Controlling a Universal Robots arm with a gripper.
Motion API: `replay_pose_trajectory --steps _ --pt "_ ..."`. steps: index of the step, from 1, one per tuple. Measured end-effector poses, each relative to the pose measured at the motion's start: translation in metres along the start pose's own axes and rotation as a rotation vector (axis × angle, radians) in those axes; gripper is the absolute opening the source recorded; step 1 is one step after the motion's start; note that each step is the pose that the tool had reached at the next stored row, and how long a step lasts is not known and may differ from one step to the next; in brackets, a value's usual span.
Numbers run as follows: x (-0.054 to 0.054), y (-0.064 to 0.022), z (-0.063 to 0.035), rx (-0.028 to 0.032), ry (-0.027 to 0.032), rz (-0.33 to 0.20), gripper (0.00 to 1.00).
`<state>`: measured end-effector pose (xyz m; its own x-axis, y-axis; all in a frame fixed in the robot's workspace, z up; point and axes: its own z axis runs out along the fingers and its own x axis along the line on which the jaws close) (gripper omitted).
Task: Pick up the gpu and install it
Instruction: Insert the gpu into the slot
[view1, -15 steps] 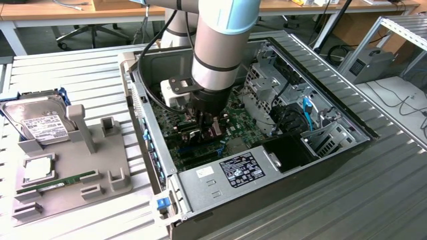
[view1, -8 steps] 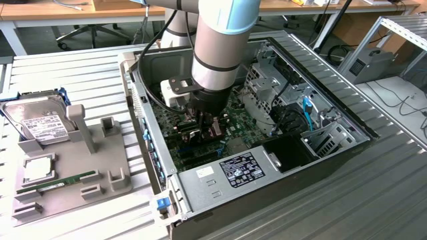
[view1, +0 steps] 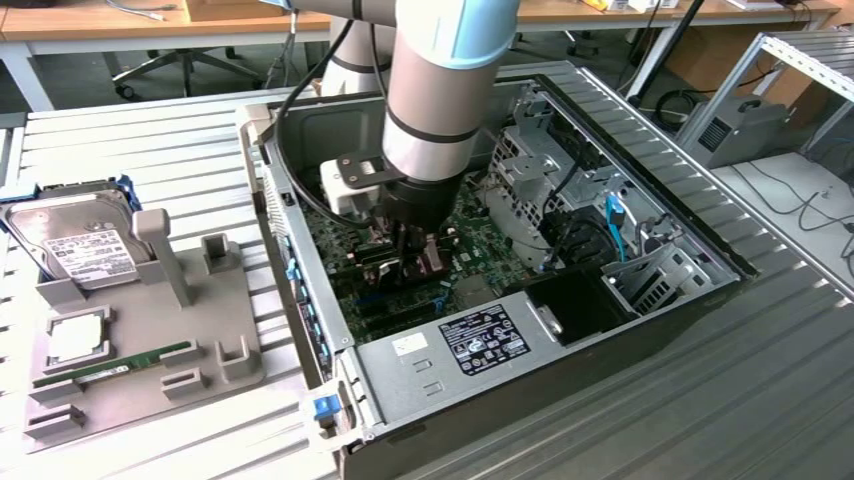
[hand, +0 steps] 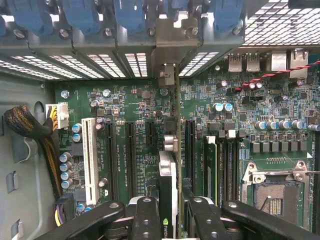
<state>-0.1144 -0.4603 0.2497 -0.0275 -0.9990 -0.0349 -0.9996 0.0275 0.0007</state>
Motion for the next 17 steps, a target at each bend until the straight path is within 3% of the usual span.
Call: replay_pose_trajectory --steps 17 --pt "0.0002 0.0014 0.0007 0.0030 0.0003 0.000 0.27"
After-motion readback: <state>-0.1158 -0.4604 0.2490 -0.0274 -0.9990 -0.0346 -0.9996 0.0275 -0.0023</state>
